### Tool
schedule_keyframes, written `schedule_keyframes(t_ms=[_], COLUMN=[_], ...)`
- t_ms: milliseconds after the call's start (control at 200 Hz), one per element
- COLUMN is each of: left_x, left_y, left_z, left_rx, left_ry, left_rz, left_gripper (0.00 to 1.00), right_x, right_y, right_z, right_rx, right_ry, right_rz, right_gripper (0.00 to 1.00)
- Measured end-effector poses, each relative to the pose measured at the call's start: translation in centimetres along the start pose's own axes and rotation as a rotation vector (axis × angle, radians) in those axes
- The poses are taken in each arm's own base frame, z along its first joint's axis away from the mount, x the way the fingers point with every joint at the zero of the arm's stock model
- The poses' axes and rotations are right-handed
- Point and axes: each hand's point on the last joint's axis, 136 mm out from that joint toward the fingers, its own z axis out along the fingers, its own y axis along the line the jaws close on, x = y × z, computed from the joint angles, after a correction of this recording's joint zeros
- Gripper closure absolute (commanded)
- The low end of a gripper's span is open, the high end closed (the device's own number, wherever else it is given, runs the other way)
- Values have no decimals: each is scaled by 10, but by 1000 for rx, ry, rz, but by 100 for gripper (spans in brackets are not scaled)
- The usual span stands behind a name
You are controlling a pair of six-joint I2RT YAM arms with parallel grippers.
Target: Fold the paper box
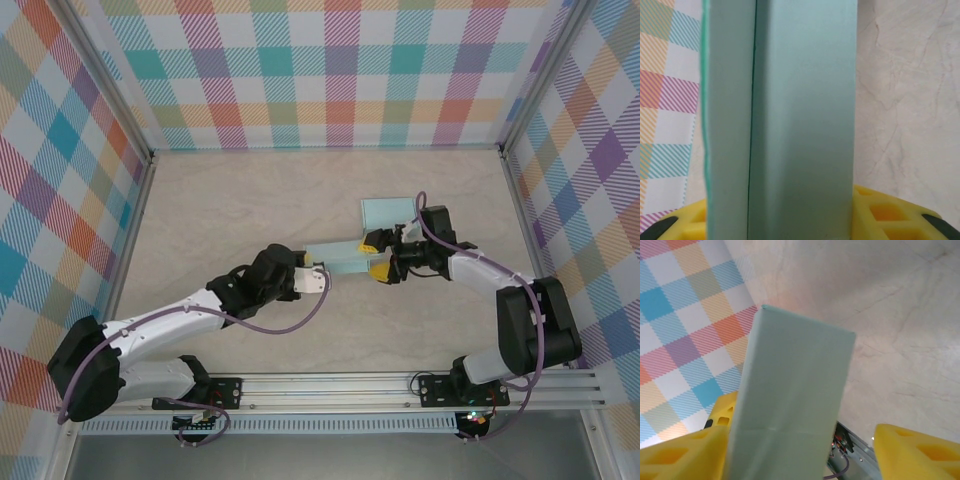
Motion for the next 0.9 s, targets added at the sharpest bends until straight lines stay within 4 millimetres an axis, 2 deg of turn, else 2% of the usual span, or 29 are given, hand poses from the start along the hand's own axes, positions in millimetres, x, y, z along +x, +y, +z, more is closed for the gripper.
schedule_keyframes(t_ms=[125, 280, 475, 580, 650, 700, 770, 900], left_x=[2, 2, 10, 13, 13, 13, 15, 18], left_y=[-9, -27, -53, -62, -60, -57, -53, -48], left_z=[-7, -8, 1, 6, 15, 19, 24, 30], left_rx=[89, 263, 471, 565, 611, 635, 656, 672], left_ry=[35, 85, 129, 144, 135, 127, 123, 122], left_rz=[-37, -103, -186, -228, -269, -292, -312, -325], left_gripper=[69, 67, 67, 67, 62, 53, 42, 31], right_x=[-5, -13, -7, -1, 7, 11, 16, 22], right_y=[-2, -3, 16, 10, 11, 11, 10, 4], right_z=[-16, -48, -77, -89, -95, -97, -93, -82], right_rx=[17, 70, 133, 200, 225, 246, 283, 351], right_ry=[-59, -196, -312, -349, -365, -368, -350, -308], right_rz=[-21, -84, -249, -329, -393, -431, -485, -558], right_gripper=[11, 8, 7, 8, 8, 8, 9, 10])
